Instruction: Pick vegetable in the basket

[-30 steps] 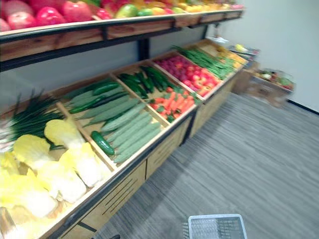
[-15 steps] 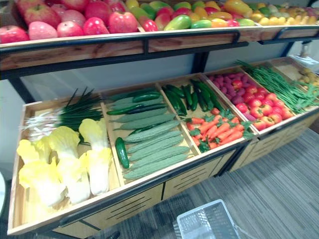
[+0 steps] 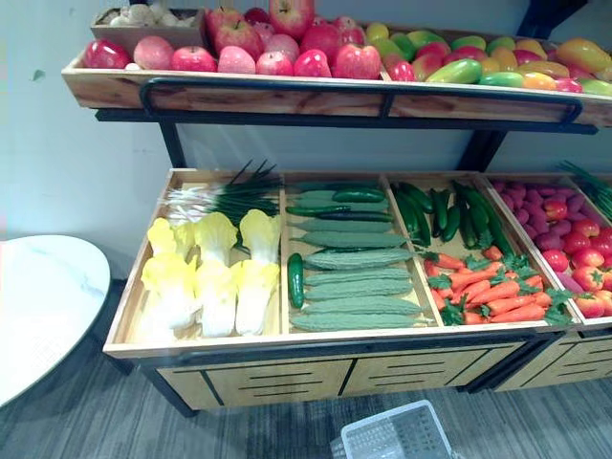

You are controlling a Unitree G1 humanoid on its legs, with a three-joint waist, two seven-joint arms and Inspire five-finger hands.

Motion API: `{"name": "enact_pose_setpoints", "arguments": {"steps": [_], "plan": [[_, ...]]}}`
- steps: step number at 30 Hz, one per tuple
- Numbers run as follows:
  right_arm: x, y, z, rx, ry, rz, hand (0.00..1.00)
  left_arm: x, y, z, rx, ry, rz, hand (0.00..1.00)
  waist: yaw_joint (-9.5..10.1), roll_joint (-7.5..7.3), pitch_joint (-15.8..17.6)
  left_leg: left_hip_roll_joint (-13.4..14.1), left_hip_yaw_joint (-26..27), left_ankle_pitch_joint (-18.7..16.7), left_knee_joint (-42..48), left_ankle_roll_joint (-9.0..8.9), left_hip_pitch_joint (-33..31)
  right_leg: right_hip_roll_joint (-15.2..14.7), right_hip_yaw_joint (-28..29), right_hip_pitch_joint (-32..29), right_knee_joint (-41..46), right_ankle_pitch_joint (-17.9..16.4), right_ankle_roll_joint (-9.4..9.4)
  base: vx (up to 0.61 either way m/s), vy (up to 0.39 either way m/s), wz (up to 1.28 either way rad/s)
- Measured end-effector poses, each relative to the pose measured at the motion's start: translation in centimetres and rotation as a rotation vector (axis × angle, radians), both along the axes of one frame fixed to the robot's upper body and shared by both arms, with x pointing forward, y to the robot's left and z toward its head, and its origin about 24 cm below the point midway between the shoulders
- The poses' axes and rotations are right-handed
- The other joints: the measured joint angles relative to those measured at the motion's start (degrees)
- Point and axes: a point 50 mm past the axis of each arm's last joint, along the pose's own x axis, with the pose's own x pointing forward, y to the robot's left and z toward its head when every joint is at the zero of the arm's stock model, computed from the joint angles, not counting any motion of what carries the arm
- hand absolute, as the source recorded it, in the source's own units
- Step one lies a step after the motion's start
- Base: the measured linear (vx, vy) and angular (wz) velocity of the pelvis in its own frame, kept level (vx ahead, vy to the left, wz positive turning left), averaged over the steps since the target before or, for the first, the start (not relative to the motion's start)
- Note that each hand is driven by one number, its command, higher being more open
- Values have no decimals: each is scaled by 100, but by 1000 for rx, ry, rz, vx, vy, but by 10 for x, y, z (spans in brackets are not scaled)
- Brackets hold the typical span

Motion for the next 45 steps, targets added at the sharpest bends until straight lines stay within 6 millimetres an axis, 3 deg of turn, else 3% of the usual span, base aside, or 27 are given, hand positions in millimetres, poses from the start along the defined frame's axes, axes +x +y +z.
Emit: {"name": "enact_pose_setpoints", "arguments": {"steps": [4,9,13,15,18,20,24,27,35,45], "plan": [[-4,-1,0,-4,11,-2,0,-5,28,16,179,-44,244,100,151,-2,3,-38,-109,-7,-1,2,-18,-20,-133,120,-135,37,65,4,13,18],[-1,-7,2,-17,9,38,0,30,71,63,460,-224,371,100,264,21,12,-128,-219,-51,-3,2,0,-71,-280,314,-285,63,46,74,8,18],[6,-7,3,-21,-2,90,0,82,97,128,723,-401,299,100,273,41,21,-181,-190,-55,-4,1,25,-83,-243,425,-355,71,33,53,5,15],[11,-5,3,-24,-10,140,0,109,106,171,857,-529,225,100,295,44,14,-167,-50,-54,-3,0,97,-49,-77,446,-348,85,9,36,1,-5],[16,-9,5,-33,-24,164,0,136,106,209,943,-631,55,100,301,89,-13,-125,125,-53,-5,1,183,5,116,458,-329,109,-30,-9,-13,-20],[18,-10,5,-36,-29,166,0,150,98,219,946,-665,-80,100,301,159,-30,-98,191,-53,-7,1,222,29,201,454,-310,116,-42,-38,-9,-20],[20,-10,6,-38,-36,171,0,179,76,219,862,-673,-339,100,287,246,-74,4,317,-63,-11,-7,236,100,352,408,-282,125,-72,-80,-19,-17],[20,-8,5,-33,-40,170,0,186,67,210,795,-635,-454,100,250,229,-84,67,378,-69,-12,-15,242,152,408,385,-302,125,-95,-75,-29,-14],[8,-3,4,-19,-11,181,0,208,30,201,759,-475,-812,100,264,50,-195,61,481,-72,-9,-54,227,159,491,368,-398,141,-107,22,5,-4],[10,0,3,-17,-19,190,0,215,26,199,840,-295,-872,100,253,101,-214,272,998,99,-7,-145,281,363,844,169,-152,188,-183,-10,-27,-15]]}}
